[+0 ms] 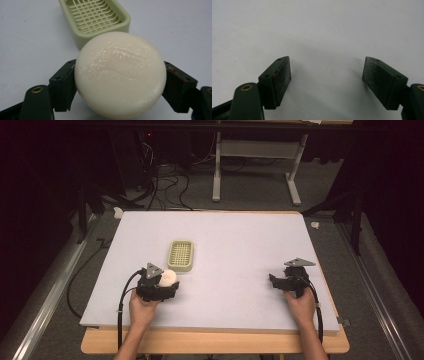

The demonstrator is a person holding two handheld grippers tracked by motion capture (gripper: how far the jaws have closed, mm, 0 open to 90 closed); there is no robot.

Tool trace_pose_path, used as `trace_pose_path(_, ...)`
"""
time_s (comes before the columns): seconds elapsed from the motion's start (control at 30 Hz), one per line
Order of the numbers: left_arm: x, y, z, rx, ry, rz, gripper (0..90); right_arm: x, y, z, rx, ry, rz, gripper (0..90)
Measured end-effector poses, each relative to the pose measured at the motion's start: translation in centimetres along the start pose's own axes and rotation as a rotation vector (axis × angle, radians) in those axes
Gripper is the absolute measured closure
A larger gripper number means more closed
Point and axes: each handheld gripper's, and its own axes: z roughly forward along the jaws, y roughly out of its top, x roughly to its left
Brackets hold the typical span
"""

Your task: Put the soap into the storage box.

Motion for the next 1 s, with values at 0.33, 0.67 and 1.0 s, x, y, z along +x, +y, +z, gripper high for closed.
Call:
trace_pose_path(0.33, 0.0, 1.1, 0.1, -0.006, -0.019, -0.003, 24.0, 0.0, 0.0, 0.0, 0.0, -0.001, -0.003, 23.2)
trace_pose_path(0.67, 0.1, 2.4, 0.7, -0.002, -0.052, -0.018, 24.0, 0.0, 0.0, 0.0, -0.002, -0.002, -0.005, 23.2)
trace_pose_path(1.0, 0.1, 4.1, 1.2, -0.005, -0.056, -0.009, 24.0, 0.0, 0.0, 0.0, -0.003, -0.005, -0.008, 23.1)
